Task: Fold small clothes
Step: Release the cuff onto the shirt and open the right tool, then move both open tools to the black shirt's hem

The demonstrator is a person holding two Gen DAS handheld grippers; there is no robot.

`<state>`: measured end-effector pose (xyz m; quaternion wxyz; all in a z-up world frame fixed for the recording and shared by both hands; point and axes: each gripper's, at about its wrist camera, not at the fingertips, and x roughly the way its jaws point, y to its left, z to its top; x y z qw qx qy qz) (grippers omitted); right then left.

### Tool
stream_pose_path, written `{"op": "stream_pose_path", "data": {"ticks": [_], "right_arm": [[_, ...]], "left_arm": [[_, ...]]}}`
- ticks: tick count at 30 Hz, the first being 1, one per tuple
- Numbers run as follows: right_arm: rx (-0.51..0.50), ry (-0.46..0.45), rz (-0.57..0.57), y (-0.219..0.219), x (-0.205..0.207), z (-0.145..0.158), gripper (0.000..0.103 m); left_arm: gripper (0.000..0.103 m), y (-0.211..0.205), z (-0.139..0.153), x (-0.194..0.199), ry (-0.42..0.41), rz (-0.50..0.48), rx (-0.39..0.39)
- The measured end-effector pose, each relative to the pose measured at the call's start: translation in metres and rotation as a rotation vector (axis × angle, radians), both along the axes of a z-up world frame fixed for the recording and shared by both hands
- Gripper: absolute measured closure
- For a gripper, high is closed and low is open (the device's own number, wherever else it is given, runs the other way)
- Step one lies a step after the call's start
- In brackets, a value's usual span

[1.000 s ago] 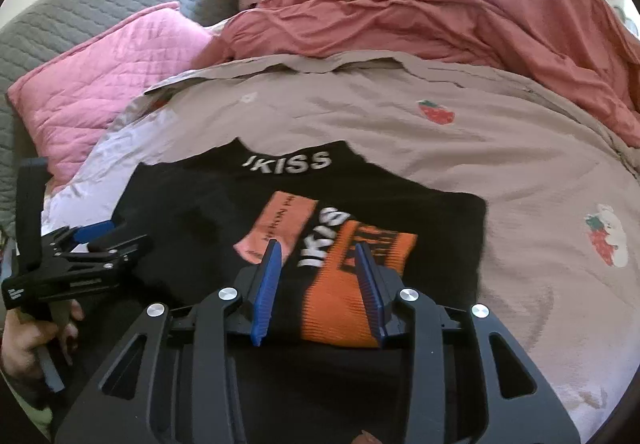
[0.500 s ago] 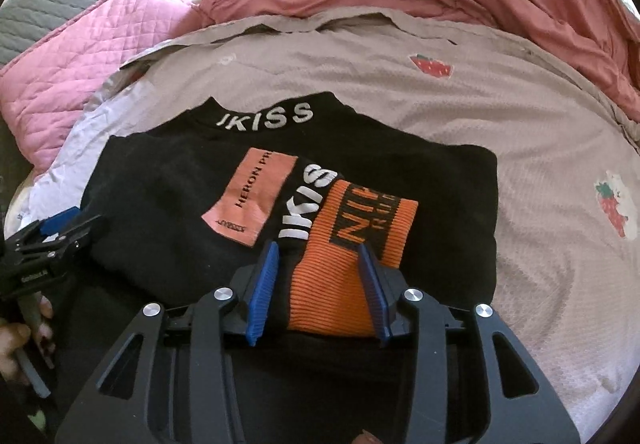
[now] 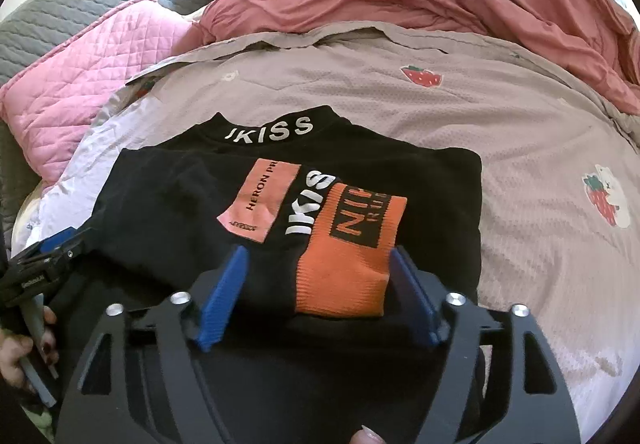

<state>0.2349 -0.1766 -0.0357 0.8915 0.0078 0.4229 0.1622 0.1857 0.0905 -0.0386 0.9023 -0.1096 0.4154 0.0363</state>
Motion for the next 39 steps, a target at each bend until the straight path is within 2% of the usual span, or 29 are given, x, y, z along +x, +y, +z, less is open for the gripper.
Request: {"op": "stream_pose_path", "data": {"ticks": [5,6,8,22,39], "right_arm": [[0.010,-0.007,0.005,0.001,-0.006,0.006,0.030],[0.010,-0.008,0.004,0.001,-0.007,0.007,0.027],[0.015,-0.023,-0.003,0.000,-0.011,0.012,0.013],[0.031,-0.059,-0.014,-0.008,-0.026,0.029,0.009],[0.036,-0.064,0.032,-0.003,-0.053,0.038,0.009]], "left_arm": [[0.010,-0.003,0.005,-0.007,-0.026,0.005,0.031],[0.010,-0.003,0.006,-0.008,-0.029,0.006,0.040],[0.010,-0.004,0.008,-0.011,-0.034,0.005,0.052],[0.010,-0.012,0.015,-0.035,-0.053,0.006,0.114],[0.010,-0.010,0.030,-0.061,-0.041,0.018,0.119]]}}
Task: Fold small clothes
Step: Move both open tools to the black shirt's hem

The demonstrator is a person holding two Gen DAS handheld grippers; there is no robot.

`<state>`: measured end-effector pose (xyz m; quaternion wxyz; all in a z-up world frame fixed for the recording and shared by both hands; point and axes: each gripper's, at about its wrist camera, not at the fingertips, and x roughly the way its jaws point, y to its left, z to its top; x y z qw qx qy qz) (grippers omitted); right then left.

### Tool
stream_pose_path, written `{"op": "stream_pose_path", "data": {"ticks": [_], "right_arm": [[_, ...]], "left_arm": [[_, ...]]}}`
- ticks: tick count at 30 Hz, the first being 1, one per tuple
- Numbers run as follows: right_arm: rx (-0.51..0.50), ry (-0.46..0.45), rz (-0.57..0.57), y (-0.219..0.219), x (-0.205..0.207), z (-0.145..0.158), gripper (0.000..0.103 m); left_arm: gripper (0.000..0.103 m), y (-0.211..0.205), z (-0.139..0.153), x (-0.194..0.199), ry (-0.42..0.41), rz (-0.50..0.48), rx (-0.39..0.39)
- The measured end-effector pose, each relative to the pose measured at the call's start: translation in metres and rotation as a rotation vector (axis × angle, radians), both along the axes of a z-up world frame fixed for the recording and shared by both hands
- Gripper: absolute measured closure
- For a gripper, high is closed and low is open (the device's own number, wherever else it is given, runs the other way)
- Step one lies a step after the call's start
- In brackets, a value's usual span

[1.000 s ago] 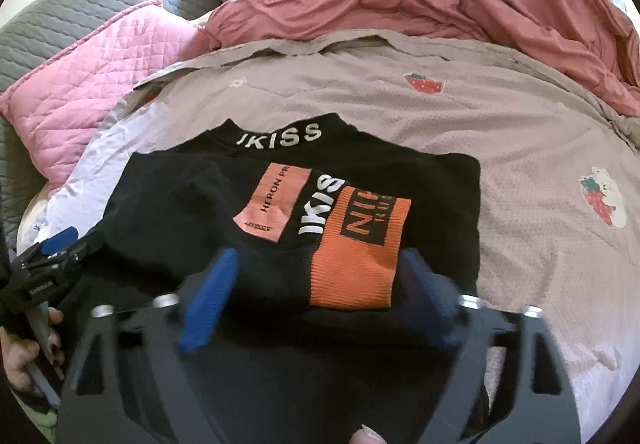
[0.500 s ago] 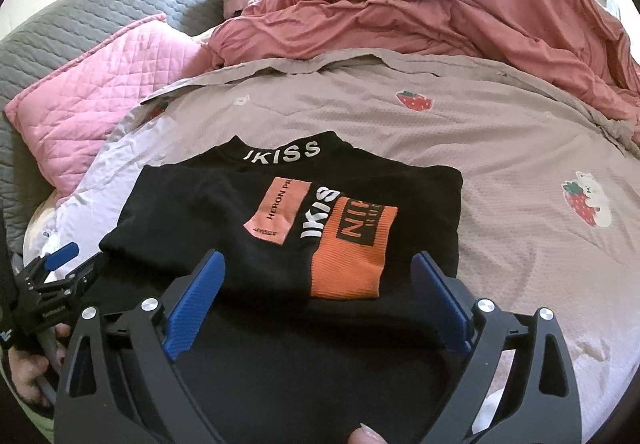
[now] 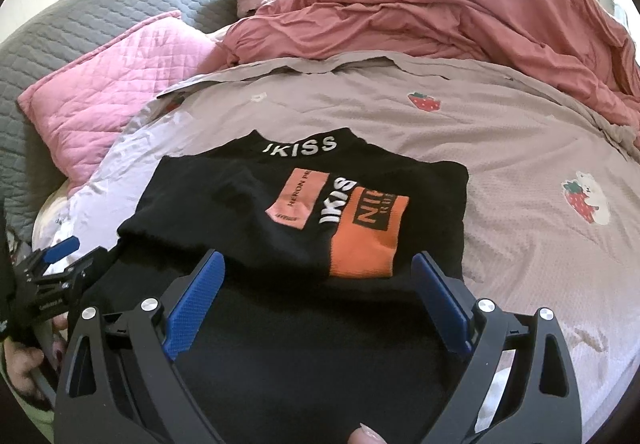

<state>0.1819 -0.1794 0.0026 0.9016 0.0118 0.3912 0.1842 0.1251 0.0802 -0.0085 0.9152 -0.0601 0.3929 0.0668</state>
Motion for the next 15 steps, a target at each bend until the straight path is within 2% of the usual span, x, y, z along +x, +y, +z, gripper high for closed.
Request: {"op": "stream_pose_path", "data": {"ticks": [15], "right_arm": [[-0.023,0.014,0.055,-0.003,-0.035,0.002,0.009]], "left_arm": [[0.010,0.006,0.014,-0.030,0.005,0.027,0.030]]}}
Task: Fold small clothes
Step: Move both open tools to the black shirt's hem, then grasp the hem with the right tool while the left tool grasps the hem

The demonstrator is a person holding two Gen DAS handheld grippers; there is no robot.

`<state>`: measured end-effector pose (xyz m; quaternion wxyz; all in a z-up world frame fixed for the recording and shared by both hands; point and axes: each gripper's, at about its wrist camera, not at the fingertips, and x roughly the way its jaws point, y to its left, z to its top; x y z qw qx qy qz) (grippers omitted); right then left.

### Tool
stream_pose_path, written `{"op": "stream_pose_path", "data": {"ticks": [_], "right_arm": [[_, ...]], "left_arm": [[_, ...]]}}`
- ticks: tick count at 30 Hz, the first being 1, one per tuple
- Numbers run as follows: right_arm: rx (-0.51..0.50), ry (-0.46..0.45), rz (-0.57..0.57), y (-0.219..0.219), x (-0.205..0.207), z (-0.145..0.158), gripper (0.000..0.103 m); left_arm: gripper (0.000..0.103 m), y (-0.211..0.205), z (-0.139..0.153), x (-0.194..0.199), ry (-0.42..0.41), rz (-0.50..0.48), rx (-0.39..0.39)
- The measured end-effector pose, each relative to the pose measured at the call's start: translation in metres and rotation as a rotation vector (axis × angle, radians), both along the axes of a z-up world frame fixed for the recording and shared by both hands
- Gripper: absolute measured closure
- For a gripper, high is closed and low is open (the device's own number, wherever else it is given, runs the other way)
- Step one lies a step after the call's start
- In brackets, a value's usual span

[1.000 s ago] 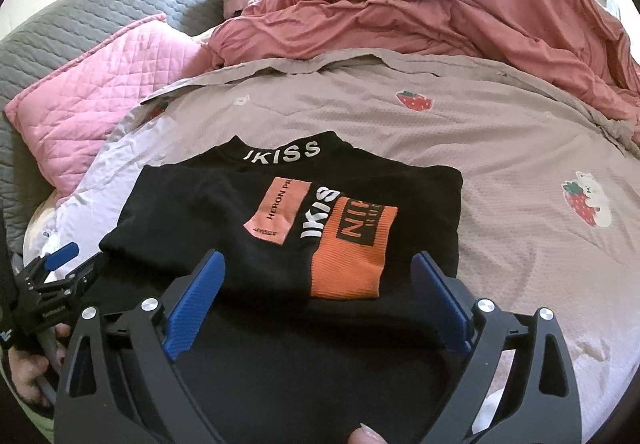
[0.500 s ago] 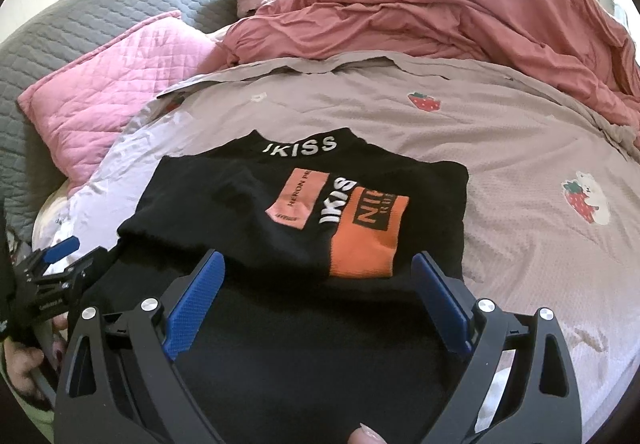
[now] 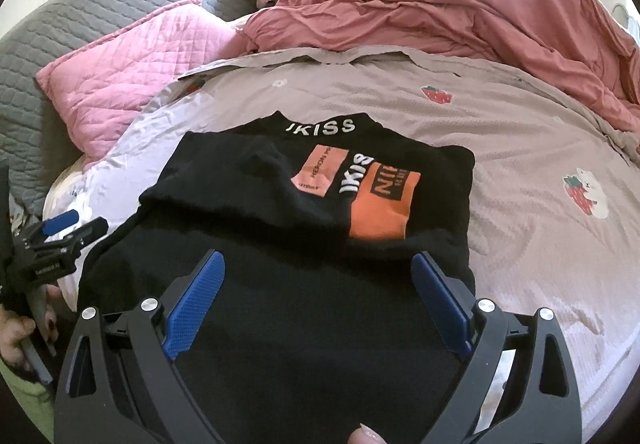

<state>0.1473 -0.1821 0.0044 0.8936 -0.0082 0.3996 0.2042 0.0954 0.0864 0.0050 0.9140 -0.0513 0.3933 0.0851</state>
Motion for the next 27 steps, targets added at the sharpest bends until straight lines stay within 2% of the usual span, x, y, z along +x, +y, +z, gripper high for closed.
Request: {"op": "stream_pose_path", "data": {"ticks": [5,17,23,27], "right_arm": [[-0.012,0.006,0.002,-0.008,-0.013,0.001,0.009],[-0.025,0.018,0.004,-0.033,-0.046,0.003,0.009],[-0.036,0.040,-0.005,-0.052,-0.061,-0.001,0.009],[-0.043,0.050,-0.031,-0.070,-0.073,-0.002,0.009]], "left_arm": [[0.010,0.004,0.009,-0.014,-0.020,0.009,-0.003],[0.010,0.048,0.025,-0.051,-0.034,0.116,-0.025],[0.010,0.063,0.021,-0.069,-0.013,0.138,-0.077],[0.010,0.062,0.010,-0.080,0.010,0.117,-0.122]]}}
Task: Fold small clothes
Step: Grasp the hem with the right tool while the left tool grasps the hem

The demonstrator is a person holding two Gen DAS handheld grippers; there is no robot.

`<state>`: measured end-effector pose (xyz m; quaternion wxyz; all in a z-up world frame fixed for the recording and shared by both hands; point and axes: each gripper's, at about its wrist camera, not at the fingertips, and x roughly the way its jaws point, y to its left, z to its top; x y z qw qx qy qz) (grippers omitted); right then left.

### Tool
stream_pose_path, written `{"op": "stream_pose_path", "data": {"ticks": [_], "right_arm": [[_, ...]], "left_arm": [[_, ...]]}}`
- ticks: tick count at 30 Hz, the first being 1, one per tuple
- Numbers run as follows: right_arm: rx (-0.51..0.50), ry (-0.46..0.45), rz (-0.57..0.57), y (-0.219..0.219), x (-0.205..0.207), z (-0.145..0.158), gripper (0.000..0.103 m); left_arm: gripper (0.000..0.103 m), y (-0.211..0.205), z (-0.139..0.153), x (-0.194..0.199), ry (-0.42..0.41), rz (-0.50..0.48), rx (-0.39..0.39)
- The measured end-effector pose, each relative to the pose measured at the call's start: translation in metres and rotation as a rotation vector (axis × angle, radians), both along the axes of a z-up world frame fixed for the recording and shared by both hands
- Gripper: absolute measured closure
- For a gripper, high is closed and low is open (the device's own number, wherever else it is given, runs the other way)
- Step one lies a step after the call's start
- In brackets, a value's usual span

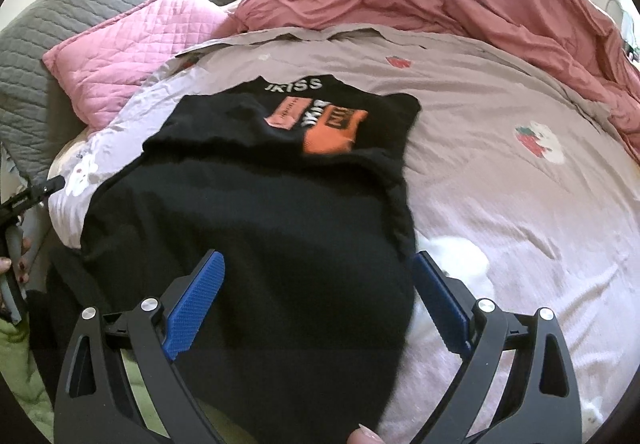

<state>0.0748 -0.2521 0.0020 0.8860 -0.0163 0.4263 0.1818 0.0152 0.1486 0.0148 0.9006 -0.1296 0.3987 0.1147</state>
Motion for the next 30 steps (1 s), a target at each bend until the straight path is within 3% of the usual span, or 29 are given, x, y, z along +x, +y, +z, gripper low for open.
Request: {"op": "stream_pose_path", "data": {"ticks": [11,16,20,22,24,25,26,27,28,30], "right_arm": [[-0.030,0.121,0.020,-0.023,-0.046,-0.032,0.010],[-0.021,0.167,0.021,-0.033,-0.062,-0.043,0.016],[0.012,0.192,0.017,-0.041,-0.063,-0.050,0.035],[0.048,0.207,0.013,-0.044,-0.061,-0.055,0.040],[0.066,0.221,0.017,-0.044,-0.058,-0.062,0.054],[0.069,0.224,0.017,-0.044,-0.058,-0.064,0.059],[0.071,0.224,0.017,-0.044,-0.057,-0.065,0.072],[0.089,0.223,0.028,-0.045,-0.058,-0.064,0.087],[0.098,0.219,0.042,-0.045,-0.060,-0.061,0.090],[0.089,0.203,0.062,-0.043,-0.063,-0.057,0.091]], "left_arm": [[0.010,-0.014,-0.023,-0.018,0.030,-0.038,-0.082],[0.010,-0.017,-0.032,-0.020,0.059,-0.051,-0.110],[0.012,-0.019,-0.039,-0.019,0.080,-0.068,-0.128],[0.018,-0.020,-0.042,-0.018,0.086,-0.075,-0.143],[0.023,-0.021,-0.043,-0.018,0.090,-0.081,-0.153],[0.028,-0.022,-0.044,-0.018,0.093,-0.086,-0.159],[0.032,-0.023,-0.045,-0.018,0.095,-0.089,-0.163],[0.043,-0.023,-0.046,-0.018,0.098,-0.090,-0.167],[0.053,-0.024,-0.047,-0.018,0.101,-0.094,-0.175],[0.061,-0.025,-0.049,-0.018,0.107,-0.102,-0.187]]}}
